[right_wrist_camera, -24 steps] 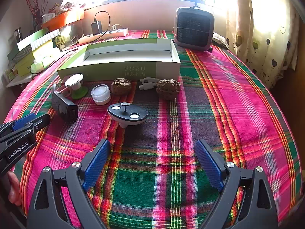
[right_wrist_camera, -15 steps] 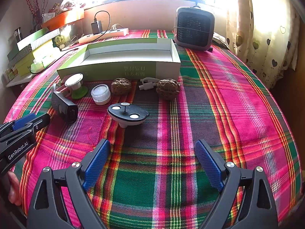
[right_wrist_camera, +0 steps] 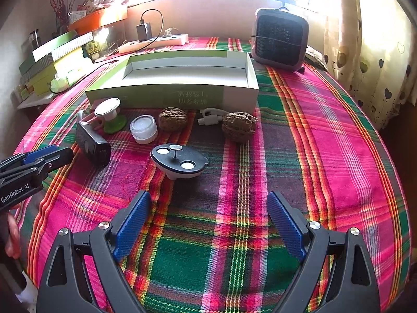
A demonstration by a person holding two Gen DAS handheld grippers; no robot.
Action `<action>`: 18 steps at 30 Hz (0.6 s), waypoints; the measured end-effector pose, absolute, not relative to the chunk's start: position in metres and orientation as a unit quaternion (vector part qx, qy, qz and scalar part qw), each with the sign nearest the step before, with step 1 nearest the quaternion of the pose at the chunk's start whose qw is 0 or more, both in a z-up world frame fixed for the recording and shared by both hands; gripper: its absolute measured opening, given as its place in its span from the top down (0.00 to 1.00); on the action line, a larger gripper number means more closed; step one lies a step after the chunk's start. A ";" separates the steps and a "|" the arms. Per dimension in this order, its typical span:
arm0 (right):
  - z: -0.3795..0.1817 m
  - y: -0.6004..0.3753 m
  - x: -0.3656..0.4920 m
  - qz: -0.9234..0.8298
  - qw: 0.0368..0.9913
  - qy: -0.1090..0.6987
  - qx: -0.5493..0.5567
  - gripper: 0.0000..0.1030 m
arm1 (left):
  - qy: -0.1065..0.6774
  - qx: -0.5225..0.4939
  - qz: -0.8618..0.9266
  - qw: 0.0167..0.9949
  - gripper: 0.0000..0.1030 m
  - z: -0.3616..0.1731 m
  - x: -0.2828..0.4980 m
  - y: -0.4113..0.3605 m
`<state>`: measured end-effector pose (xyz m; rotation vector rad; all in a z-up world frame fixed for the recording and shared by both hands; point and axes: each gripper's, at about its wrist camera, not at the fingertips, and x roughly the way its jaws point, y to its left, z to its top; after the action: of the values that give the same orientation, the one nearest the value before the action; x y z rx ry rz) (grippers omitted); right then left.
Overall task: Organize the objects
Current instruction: 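Move left tool toward black flashlight while right tool approaches black three-dot puck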
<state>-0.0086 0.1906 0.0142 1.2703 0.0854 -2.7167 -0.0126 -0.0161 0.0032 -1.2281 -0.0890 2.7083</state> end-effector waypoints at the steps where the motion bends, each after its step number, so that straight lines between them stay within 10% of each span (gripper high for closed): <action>1: 0.014 0.190 -0.010 -0.903 0.077 0.029 0.423 0.12 | -0.032 -0.412 0.906 0.090 0.57 0.003 -0.014 -0.016; 18: 0.017 0.177 -0.032 -0.890 0.114 0.056 0.438 0.21 | -0.131 -0.442 0.871 0.173 0.51 0.006 -0.041 -0.009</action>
<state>-0.0317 0.1768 0.0172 1.2839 0.1654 -2.6105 -0.0406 -0.0088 0.0063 -1.2531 -0.3730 2.4699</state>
